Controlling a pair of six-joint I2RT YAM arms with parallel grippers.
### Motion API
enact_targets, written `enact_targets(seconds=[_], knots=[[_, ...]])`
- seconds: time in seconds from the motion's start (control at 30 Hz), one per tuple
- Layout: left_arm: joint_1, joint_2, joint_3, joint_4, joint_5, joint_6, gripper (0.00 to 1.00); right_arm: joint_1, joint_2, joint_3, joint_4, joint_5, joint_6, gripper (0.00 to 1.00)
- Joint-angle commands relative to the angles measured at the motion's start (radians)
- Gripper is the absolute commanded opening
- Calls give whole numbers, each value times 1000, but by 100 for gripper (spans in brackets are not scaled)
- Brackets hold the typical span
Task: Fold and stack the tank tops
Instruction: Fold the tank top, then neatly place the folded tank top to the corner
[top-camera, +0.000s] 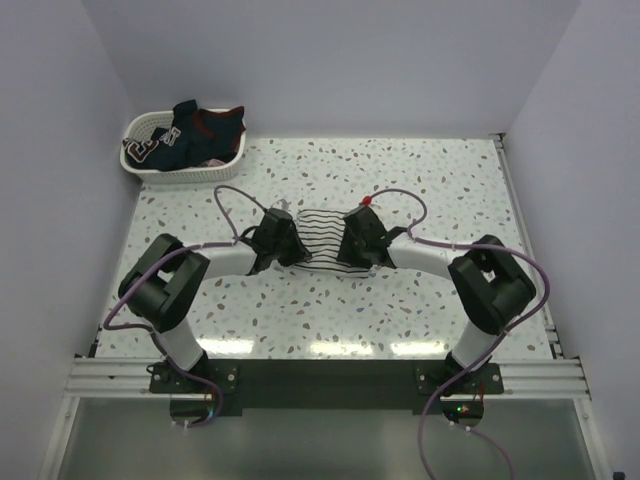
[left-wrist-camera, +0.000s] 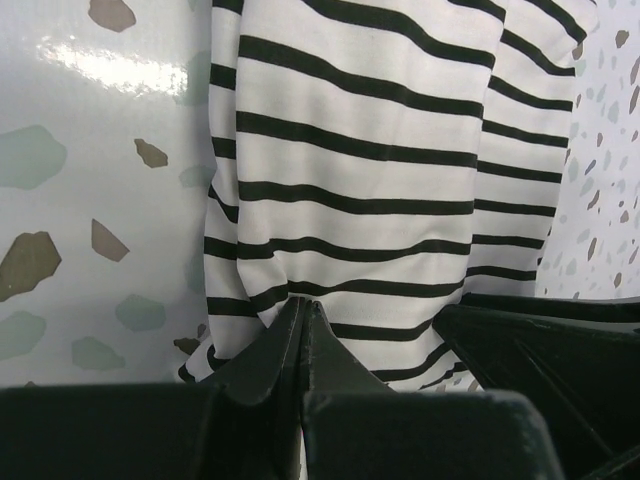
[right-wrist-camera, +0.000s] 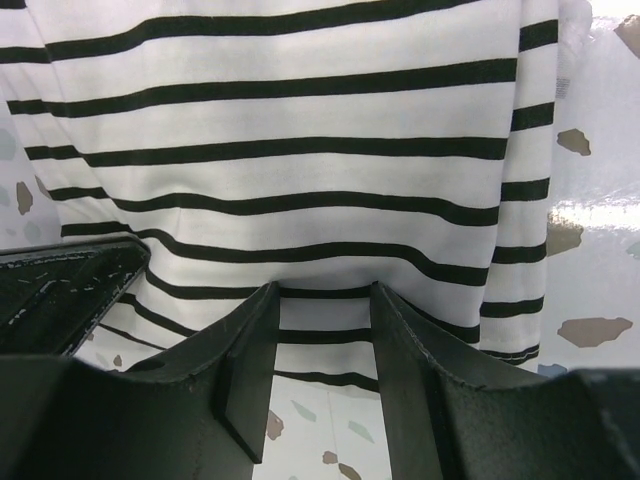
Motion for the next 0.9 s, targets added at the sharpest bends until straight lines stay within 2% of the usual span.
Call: enact_targets(seconds=[0.0,0.5,0.7,0.83,0.87], knots=[[-31,9,-42,-42,-31,-8,0,0,-1,-36,-55,33,18,46],[-69,-32,-53,-58,-14,-3,2,-39,-86,39,-170,81,-59,50],[-80,-99,-53,-70,-3,1,9,25,-104,116,-225,148,-100,53],[-80,-200,-19,-125,-35,20,16,68,15,263,-279,182,-128,55],[-78,-219,-4,-185,-42,26,18,75,32,281,-283,183,-131,56]])
